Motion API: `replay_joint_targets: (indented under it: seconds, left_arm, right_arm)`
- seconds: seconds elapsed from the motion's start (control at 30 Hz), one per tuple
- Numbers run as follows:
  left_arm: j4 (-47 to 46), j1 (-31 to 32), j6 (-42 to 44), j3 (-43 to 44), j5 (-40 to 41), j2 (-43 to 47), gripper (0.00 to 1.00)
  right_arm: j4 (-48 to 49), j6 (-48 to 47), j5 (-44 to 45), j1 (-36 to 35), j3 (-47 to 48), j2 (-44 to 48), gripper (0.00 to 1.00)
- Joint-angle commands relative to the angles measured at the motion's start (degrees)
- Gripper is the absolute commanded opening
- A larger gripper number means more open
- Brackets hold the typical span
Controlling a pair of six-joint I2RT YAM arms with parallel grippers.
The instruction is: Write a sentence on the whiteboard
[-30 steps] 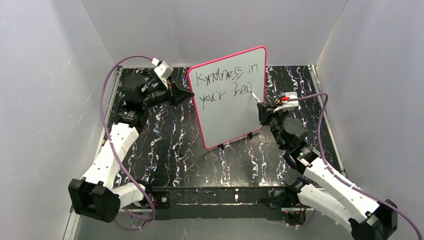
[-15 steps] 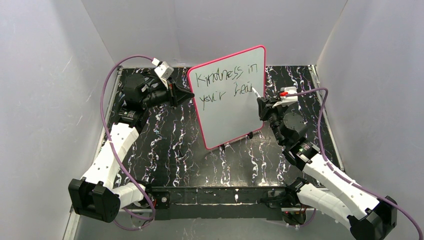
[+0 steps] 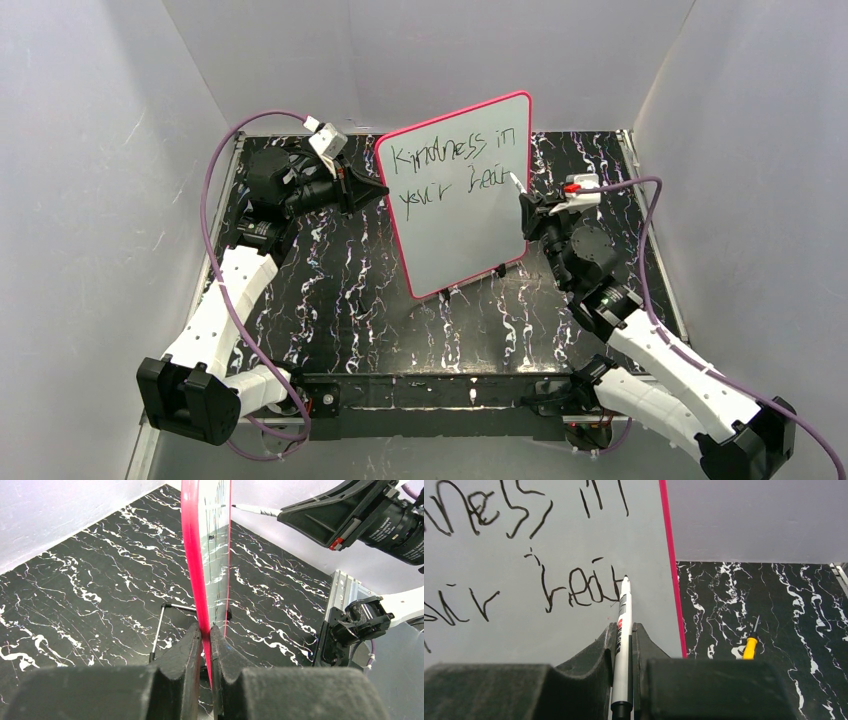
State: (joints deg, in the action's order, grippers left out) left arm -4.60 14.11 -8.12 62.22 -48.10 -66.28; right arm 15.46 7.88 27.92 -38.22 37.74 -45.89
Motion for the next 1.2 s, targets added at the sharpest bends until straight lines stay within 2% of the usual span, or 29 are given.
replay_joint_targets:
  seconds: [0.0, 0.4, 0.73, 1.17]
  left_arm:
    - [1.26, 0.63, 0.47, -0.66, -1.65, 1.39, 0.00]
    - [1.26, 0.66, 0.47, -0.67, -1.74, 1.17, 0.00]
    - [1.26, 0.66, 0.43, -0.52, -1.74, 0.88, 0.00]
    - [1.26, 0.66, 0.47, -0.55, -1.74, 0.93, 0.00]
  right_arm:
    - [3.52, -0.45, -1.61, 0.25, 1.35, 2.87, 0.01]
    - [5.06, -1.27, -1.24, 0.31, 2.30, -0.46, 0.01]
    - [4.27, -2.30, 3.36, 1.15, 2.49, -0.73, 0.01]
    - [7.28, -2.27, -2.14, 1.57, 3.39, 1.31, 0.01]
